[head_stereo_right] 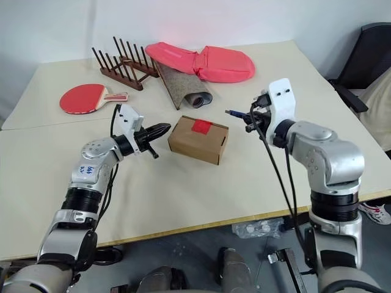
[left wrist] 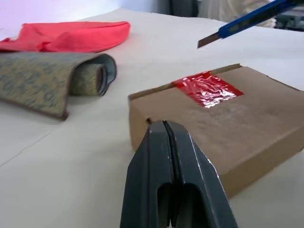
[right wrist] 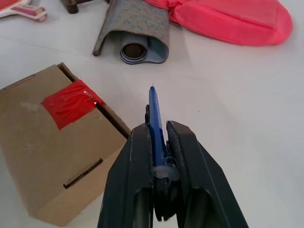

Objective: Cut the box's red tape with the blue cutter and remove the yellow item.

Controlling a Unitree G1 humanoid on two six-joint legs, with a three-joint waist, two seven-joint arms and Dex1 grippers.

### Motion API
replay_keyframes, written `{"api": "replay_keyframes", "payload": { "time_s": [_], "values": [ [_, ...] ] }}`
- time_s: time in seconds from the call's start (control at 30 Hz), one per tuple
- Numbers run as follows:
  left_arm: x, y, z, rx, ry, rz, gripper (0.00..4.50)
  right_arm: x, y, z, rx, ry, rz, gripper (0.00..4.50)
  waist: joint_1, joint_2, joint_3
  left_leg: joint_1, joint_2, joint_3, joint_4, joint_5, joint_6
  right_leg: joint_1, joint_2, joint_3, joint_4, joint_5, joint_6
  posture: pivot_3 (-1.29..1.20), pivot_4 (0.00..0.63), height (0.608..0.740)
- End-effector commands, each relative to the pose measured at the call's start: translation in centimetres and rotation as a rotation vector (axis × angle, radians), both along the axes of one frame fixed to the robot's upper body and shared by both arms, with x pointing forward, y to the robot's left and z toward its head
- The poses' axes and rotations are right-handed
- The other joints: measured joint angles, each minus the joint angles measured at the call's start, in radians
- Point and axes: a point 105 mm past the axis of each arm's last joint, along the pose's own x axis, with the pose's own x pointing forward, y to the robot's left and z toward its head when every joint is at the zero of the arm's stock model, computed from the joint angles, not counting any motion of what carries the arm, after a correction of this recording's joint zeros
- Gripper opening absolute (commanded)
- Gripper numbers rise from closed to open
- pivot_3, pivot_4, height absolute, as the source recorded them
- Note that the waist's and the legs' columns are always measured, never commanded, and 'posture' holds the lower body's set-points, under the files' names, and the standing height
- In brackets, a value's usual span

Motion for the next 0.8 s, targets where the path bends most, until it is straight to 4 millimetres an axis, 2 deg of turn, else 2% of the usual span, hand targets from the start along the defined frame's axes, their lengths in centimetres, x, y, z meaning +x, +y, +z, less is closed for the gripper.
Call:
{"api": "replay_keyframes", "payload": {
  "time_s": [0.03, 0.3, 0.47, 0.6, 0.8],
  "values": [
    [0.3, 0.1, 0.9, 0.005, -0.046, -0.001, 0.0, -0.5, -0.5, 1.2, -0.046, -0.102, -0.038, 0.16, 0.002, 0.0, 0.0, 0.0, 0.0, 0.0, 0.0, 0.0, 0.0, 0.0, 0.0, 0.0, 0.0, 0.0, 0.0, 0.0, 0.15, 0.74],
    [0.6, 1.0, 0.9, 0.017, -0.059, 0.035, 0.0, -0.6, -0.4, 0.6, -0.069, -0.115, -0.033, 0.16, 0.004, 0.0, 0.0, 0.0, 0.0, 0.0, 0.0, 0.0, 0.0, 0.0, 0.0, 0.0, 0.0, 0.0, 0.0, 0.0, 0.15, 0.74],
    [0.9, 1.5, 0.1, 0.051, -0.05, 0.062, 0.0, -0.1, -0.6, -0.7, -0.204, -0.129, -0.025, 0.16, 0.004, 0.0, 0.0, 0.0, 0.0, 0.0, 0.0, 0.0, 0.0, 0.0, 0.0, 0.0, 0.0, 0.0, 0.0, 0.0, 0.15, 0.74],
    [1.1, 0.8, -0.6, 0.079, -0.047, 0.047, 0.0, 0.2, 0.5, -3.5, -0.387, -0.117, 0.041, 0.16, 0.003, 0.0, 0.0, 0.0, 0.0, 0.0, 0.0, 0.0, 0.0, 0.0, 0.0, 0.0, -0.001, 0.0, 0.0, 0.0, 0.15, 0.74],
    [1.6, 0.2, -0.9, 0.094, -0.045, 0.031, 0.0, 1.3, 2.0, -5.7, -0.529, -0.139, 0.105, 0.16, 0.0, 0.0, 0.0, 0.001, 0.0, 0.0, 0.0, 0.0, 0.0, 0.001, 0.0, 0.0, -0.001, 0.0, 0.0, 0.0, 0.15, 0.74]
  ]
}}
